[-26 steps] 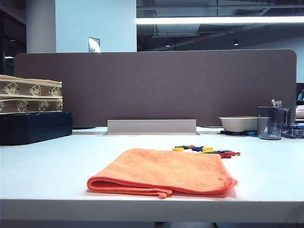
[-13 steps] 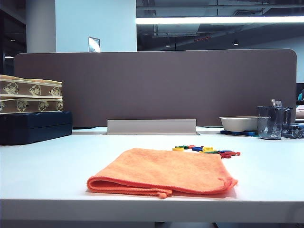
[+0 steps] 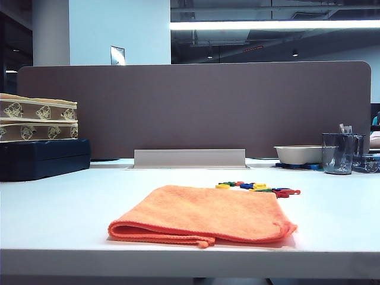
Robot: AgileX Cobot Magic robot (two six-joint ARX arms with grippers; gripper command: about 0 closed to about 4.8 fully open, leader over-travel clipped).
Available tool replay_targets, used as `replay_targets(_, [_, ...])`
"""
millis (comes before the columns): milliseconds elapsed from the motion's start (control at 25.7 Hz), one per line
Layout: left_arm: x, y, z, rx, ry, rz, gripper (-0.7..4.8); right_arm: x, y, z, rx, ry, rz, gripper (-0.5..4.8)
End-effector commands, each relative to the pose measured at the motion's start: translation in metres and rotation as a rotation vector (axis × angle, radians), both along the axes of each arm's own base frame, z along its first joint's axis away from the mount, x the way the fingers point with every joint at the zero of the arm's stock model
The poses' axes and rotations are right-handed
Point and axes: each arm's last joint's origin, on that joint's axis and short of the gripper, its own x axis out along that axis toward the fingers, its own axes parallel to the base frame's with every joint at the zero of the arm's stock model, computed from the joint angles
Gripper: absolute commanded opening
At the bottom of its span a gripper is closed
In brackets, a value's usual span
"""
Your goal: Use an orange cloth to wipe the letter magnets on the table away for a distance.
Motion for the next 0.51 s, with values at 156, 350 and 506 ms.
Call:
replay_targets(156, [-0.001, -0.005, 0.003, -0.021, -0.007, -0.099, 0.68, 0.005, 0.002, 0.022, -0.02, 0.032, 0.088, 1.18])
replay_targets(350, [-0.003, -0.016, 0.004, -0.006, -0.02, -0.154, 0.9, 0.022, 0.006, 0.038, -0.113, 0.101, 0.196, 1.19])
replay_targets(506, [-0.003, -0.021, 0.003, 0.011, -0.022, -0.163, 0.9, 0.038, 0.007, 0.047, -0.131, 0.156, 0.269, 1.24])
